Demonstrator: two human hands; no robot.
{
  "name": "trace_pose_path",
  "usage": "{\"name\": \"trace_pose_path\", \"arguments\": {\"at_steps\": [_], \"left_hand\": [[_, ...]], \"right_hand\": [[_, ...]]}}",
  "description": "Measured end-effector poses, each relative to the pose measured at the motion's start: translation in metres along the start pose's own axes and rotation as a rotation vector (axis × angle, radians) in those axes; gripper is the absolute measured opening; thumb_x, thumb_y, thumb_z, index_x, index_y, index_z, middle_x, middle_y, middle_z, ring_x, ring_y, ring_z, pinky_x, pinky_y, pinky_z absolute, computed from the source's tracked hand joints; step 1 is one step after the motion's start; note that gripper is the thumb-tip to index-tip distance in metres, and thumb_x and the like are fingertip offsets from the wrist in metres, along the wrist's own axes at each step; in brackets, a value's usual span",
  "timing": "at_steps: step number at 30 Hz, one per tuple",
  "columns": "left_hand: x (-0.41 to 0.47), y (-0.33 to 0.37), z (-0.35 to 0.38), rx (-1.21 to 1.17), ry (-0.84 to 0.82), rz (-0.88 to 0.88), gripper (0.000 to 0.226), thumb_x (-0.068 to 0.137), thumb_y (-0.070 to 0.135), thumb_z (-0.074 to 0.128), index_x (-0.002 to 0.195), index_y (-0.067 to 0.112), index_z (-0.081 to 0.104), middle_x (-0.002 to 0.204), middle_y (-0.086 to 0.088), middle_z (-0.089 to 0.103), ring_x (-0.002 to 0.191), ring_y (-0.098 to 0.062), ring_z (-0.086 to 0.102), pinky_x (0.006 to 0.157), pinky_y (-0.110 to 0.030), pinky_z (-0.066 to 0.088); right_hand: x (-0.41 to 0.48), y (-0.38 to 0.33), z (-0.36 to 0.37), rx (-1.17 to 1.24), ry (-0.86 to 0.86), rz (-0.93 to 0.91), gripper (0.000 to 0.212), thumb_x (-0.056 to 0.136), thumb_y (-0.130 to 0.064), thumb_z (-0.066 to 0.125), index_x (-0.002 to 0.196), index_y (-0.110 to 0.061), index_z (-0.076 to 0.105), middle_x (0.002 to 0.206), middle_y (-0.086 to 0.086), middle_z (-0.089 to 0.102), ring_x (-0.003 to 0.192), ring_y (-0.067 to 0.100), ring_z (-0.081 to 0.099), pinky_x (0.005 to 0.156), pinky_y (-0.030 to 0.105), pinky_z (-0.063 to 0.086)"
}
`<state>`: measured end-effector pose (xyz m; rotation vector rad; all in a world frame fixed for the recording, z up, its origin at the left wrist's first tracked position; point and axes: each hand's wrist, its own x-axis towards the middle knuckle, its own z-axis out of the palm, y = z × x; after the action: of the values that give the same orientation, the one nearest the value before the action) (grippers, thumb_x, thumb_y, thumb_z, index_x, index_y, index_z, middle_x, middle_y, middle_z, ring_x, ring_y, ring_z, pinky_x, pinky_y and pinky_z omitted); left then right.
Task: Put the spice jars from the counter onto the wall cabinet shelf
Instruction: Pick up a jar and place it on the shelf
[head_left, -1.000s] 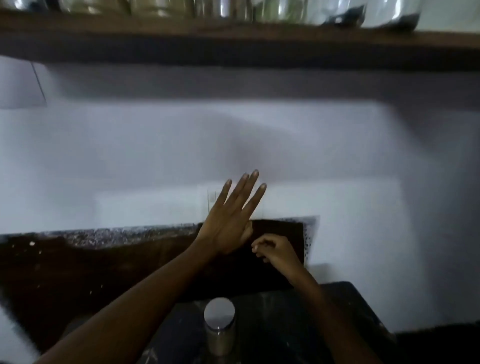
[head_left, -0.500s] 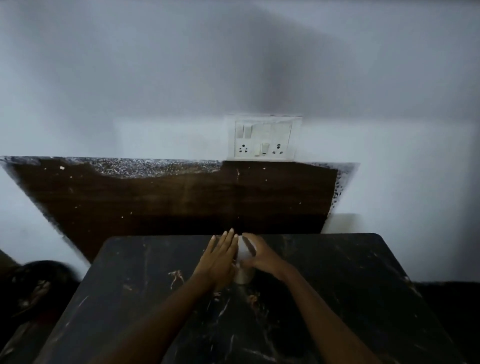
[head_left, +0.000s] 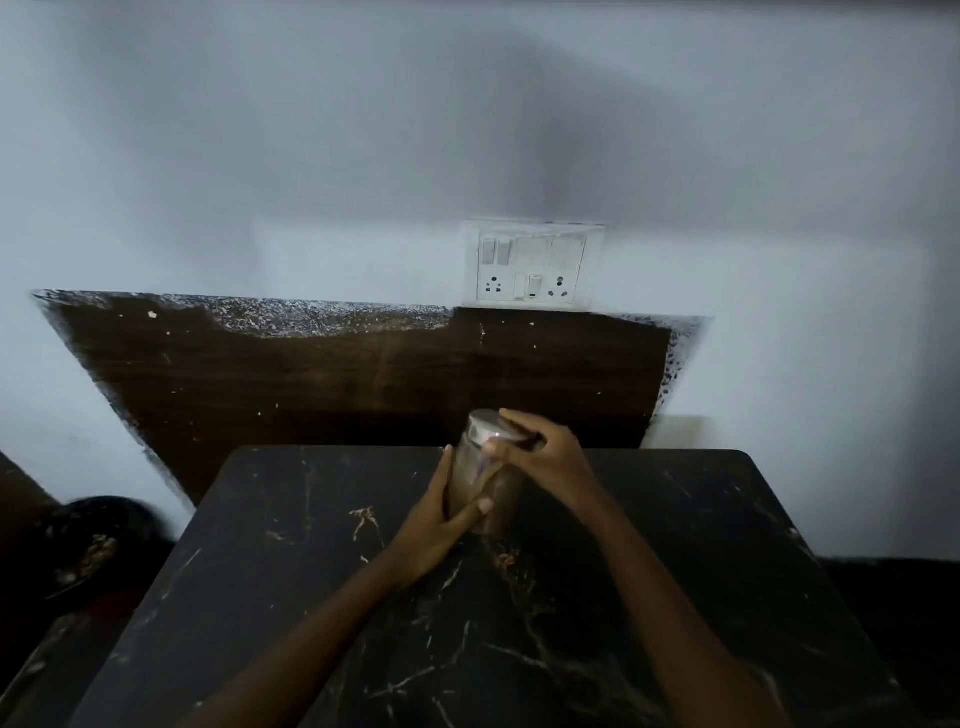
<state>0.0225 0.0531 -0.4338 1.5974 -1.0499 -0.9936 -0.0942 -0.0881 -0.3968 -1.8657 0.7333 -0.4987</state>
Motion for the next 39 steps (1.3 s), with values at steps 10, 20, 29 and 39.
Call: {"name": "trace_pose_path", "arguments": {"at_steps": [10, 20, 29, 39], "left_hand": [[-0.111, 0.059, 0.042, -0.275, 0.073, 0.083, 0.066, 0.074, 0.058, 0.062, 0.133, 0.037, 0.04, 0.124, 0.01, 0.058, 0.109, -0.005, 0.061, 0.091, -0.03, 0.052], [-0.153, 0.065, 0.065, -0.316, 0.05, 0.134, 0.054, 0.076, 0.041, 0.052, 0.127, 0.022, 0.048, 0.107, 0.005, 0.065, 0.093, -0.005, 0.068, 0.069, -0.015, 0.053], [-0.158, 0.071, 0.077, -0.332, -0.006, 0.113, 0.057, 0.076, 0.045, 0.05, 0.128, 0.025, 0.043, 0.106, 0.007, 0.063, 0.089, -0.002, 0.068, 0.067, -0.013, 0.053], [-0.152, 0.08, 0.091, -0.31, 0.011, 0.087, 0.091, 0.069, 0.052, 0.058, 0.144, 0.039, 0.008, 0.127, 0.011, 0.036, 0.112, -0.015, 0.057, 0.084, -0.031, 0.057]], "right_hand": [[-0.086, -0.071, -0.02, -0.039, 0.082, -0.109, 0.047, 0.066, -0.07, 0.053, 0.099, -0.038, 0.063, 0.096, -0.022, 0.062, 0.083, -0.019, 0.057, 0.058, 0.002, 0.043], [-0.164, -0.056, -0.01, 0.421, 0.058, 0.028, 0.049, 0.076, -0.067, 0.045, 0.124, -0.06, 0.041, 0.131, -0.018, 0.044, 0.116, 0.005, 0.049, 0.096, 0.038, 0.046], [-0.176, -0.044, -0.005, 0.598, 0.191, 0.064, 0.039, 0.073, -0.064, 0.053, 0.109, -0.05, 0.058, 0.118, -0.002, 0.063, 0.102, 0.014, 0.066, 0.075, 0.034, 0.056], [-0.17, -0.051, 0.012, 0.552, 0.368, 0.046, 0.024, 0.089, -0.052, 0.041, 0.111, -0.045, 0.05, 0.114, -0.003, 0.06, 0.098, 0.013, 0.062, 0.069, 0.027, 0.053]]}}
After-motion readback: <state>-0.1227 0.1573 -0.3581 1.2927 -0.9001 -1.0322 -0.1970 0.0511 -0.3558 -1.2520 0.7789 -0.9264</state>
